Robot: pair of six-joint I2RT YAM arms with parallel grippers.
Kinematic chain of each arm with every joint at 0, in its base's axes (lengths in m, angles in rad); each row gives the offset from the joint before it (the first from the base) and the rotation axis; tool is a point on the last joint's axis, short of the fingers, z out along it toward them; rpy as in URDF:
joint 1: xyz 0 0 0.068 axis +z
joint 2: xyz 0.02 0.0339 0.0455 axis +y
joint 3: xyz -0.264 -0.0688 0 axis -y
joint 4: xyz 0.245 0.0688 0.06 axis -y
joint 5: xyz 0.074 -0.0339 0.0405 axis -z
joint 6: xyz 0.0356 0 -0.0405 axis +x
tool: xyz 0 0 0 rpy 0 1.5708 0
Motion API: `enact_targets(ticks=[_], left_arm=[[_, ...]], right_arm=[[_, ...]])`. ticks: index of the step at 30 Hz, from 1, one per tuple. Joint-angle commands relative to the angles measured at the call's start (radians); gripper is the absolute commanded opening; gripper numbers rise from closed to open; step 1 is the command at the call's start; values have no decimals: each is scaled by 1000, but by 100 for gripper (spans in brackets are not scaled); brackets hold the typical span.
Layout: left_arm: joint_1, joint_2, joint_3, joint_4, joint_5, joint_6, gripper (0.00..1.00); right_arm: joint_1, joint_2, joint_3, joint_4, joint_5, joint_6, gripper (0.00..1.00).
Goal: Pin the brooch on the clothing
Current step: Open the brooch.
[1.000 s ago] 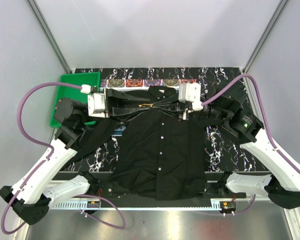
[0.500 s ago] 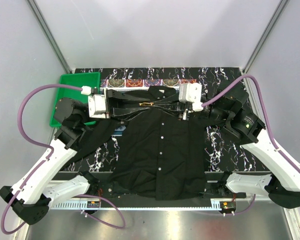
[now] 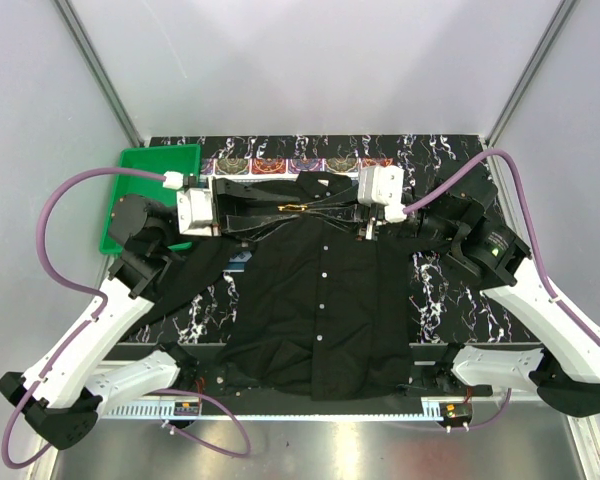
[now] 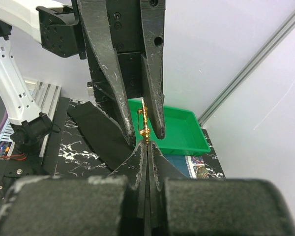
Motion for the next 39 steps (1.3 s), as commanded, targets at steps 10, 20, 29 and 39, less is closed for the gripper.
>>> enact_targets(ticks=[10, 20, 29, 39], left_arm=[[-4, -2, 53, 63, -32, -19, 27], [-28, 4, 70, -12, -72, 72, 22], [-34, 4, 78, -38, -124, 73, 0], [-34, -9, 62, 1, -98, 12, 6]], right_arm=[[13, -2, 34, -8, 18, -4, 0], [21, 4, 42, -2, 18, 0, 0], [23, 1, 39, 2, 19, -6, 0], [24, -7, 39, -33, 36, -21, 0]])
